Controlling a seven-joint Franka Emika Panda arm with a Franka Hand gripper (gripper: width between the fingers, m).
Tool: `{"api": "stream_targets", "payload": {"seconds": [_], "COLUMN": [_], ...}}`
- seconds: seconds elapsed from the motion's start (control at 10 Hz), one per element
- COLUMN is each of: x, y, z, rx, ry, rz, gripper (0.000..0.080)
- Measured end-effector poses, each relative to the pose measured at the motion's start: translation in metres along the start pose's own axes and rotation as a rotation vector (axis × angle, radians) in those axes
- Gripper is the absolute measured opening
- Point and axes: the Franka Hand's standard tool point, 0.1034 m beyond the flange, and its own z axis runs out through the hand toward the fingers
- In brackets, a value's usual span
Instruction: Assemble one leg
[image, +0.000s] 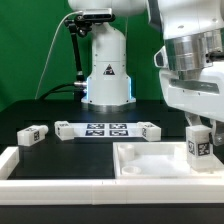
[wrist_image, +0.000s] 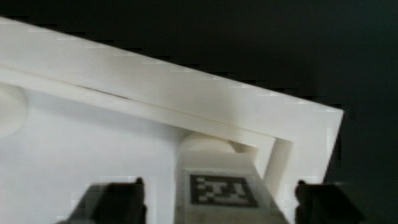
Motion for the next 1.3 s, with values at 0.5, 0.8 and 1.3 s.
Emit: {"api": "stream_targets", "payload": {"seconds": [0.5,0.8,1.3], "x": [0.003,0.01,0.01], "y": [0.002,0.002,-0.003], "z": [0.002,0.0,-0.001], "rx": [-0.019,-0.045,-0.097], "ry": [0.02,0.048,0.094], "rz": [-0.604,-1.011,-1.46], "gripper": [0.0648,0.0649,0.0649]}}
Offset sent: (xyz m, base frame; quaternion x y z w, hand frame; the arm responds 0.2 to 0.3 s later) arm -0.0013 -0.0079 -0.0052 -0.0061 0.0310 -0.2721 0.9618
